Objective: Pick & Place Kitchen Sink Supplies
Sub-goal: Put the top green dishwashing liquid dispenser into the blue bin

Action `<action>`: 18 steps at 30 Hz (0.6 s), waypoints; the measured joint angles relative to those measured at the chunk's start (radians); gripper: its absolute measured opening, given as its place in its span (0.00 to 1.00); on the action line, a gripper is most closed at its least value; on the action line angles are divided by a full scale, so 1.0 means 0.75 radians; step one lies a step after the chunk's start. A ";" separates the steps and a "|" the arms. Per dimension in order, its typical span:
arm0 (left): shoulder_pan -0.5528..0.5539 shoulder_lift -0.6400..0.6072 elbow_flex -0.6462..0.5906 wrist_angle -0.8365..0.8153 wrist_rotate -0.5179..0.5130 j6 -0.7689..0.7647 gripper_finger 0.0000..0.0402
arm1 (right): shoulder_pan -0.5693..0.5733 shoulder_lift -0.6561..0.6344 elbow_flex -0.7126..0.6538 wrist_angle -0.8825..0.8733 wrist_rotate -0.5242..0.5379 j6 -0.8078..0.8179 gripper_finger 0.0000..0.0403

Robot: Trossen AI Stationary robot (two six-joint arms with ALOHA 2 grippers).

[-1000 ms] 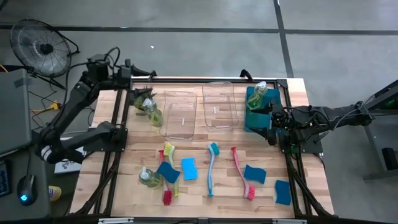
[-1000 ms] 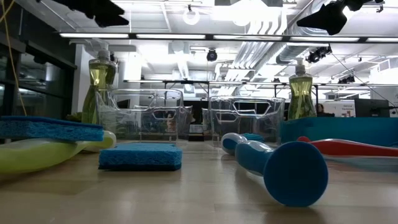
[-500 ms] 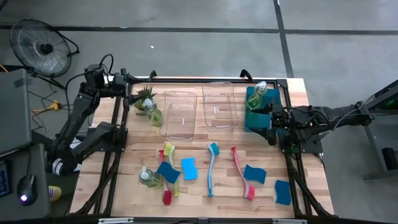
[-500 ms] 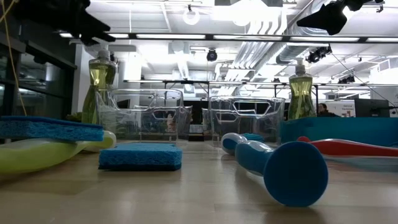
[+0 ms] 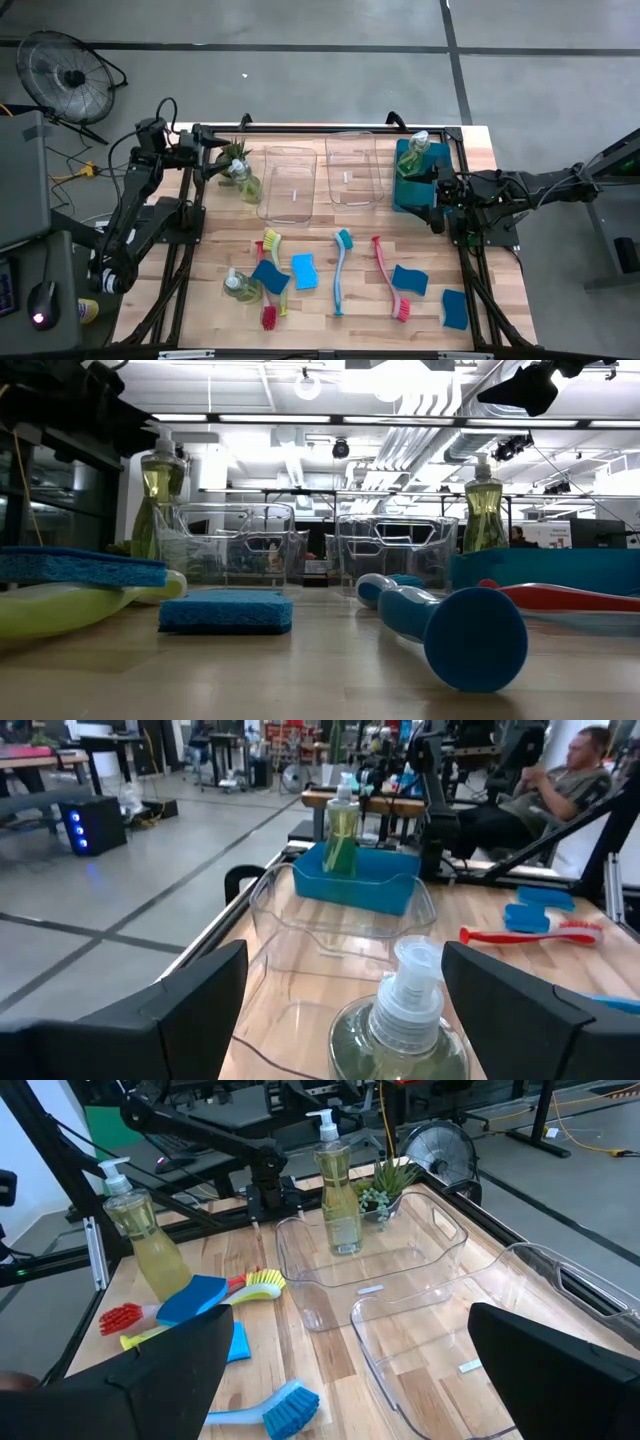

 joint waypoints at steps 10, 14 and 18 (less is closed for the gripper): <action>-0.001 -0.042 -0.006 0.076 -0.012 -0.024 0.82 | 0.000 0.000 0.000 0.000 0.000 0.001 0.99; -0.001 -0.042 -0.008 0.123 0.032 -0.038 0.82 | 0.000 0.000 0.000 0.000 0.000 0.000 0.99; -0.001 -0.042 -0.008 0.128 0.105 -0.043 0.82 | 0.000 0.000 0.000 0.000 0.000 0.000 0.99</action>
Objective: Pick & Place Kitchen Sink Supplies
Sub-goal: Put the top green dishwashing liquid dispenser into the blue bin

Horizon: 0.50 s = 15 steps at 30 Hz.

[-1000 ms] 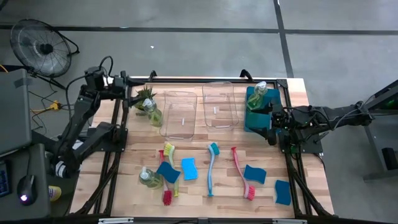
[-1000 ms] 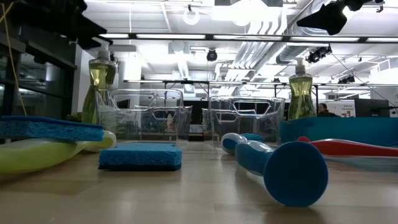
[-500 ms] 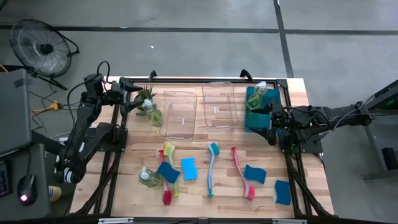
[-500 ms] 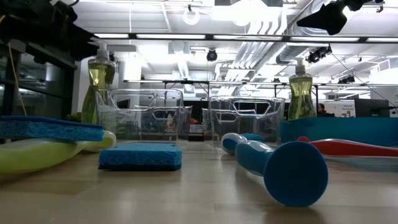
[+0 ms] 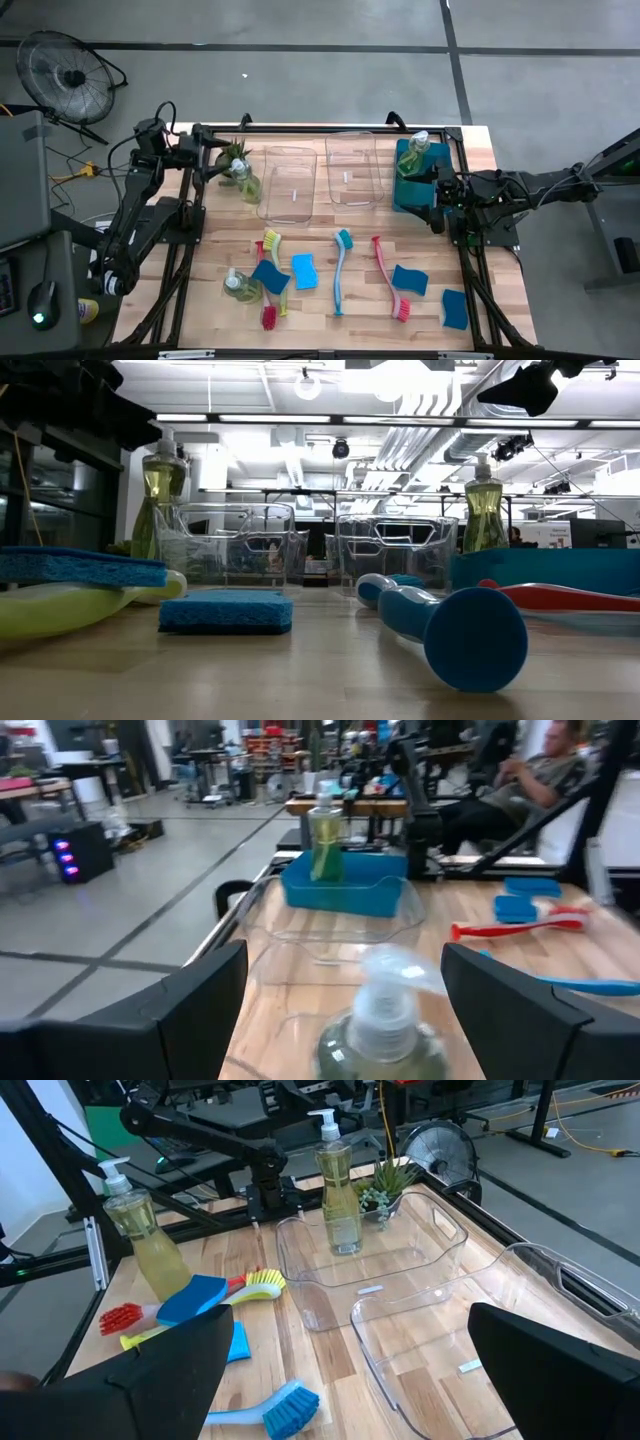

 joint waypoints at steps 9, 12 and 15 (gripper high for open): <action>0.000 -0.070 0.000 -0.024 0.124 -0.009 0.82 | 0.000 0.000 0.000 0.000 0.000 0.000 0.99; 0.000 -0.098 0.001 -0.067 0.094 -0.002 0.82 | 0.000 0.000 0.000 0.000 0.000 0.000 0.99; 0.000 -0.118 0.001 -0.128 0.047 0.009 0.85 | 0.000 0.000 0.000 0.000 0.000 0.000 0.99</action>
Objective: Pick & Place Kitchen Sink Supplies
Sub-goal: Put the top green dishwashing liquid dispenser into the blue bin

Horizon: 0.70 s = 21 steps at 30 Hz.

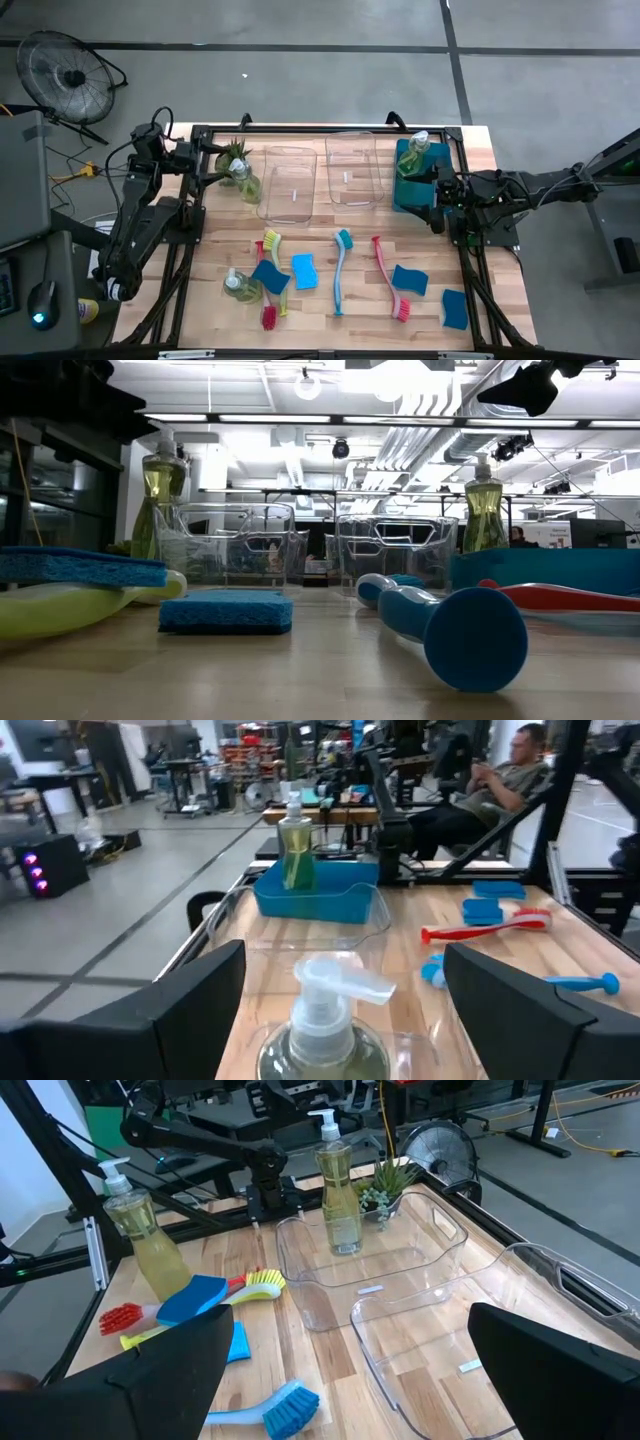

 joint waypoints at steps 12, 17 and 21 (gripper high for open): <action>0.000 -0.033 0.002 -0.221 -0.157 0.170 0.99 | 0.000 0.000 0.000 0.000 0.000 0.000 0.99; -0.001 -0.063 0.002 -0.266 -0.353 0.197 0.99 | 0.000 0.000 0.000 0.000 0.000 0.000 0.99; -0.007 -0.075 0.002 -0.281 -0.429 0.155 0.99 | 0.000 0.000 0.000 0.000 0.000 0.000 0.99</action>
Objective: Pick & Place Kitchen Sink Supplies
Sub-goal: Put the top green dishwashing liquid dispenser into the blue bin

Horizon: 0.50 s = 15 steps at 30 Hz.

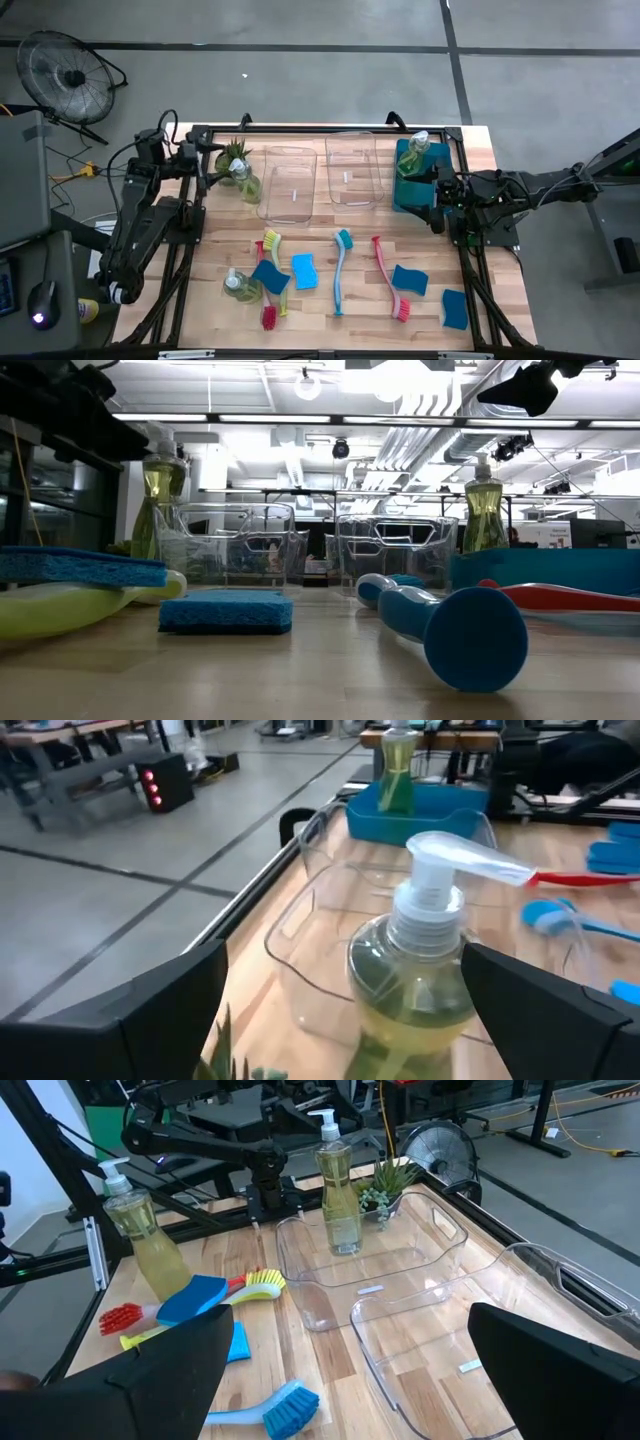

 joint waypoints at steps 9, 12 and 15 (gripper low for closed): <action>-0.199 0.002 0.000 -0.004 -0.080 -0.004 0.99 | 0.000 0.000 0.000 0.000 0.000 0.000 0.99; -0.293 0.002 0.000 -0.005 -0.216 -0.038 0.99 | 0.000 0.000 0.000 0.000 0.000 0.000 0.99; -0.380 0.002 0.000 0.012 -0.291 -0.064 0.99 | 0.000 0.000 0.000 0.000 0.000 0.000 0.99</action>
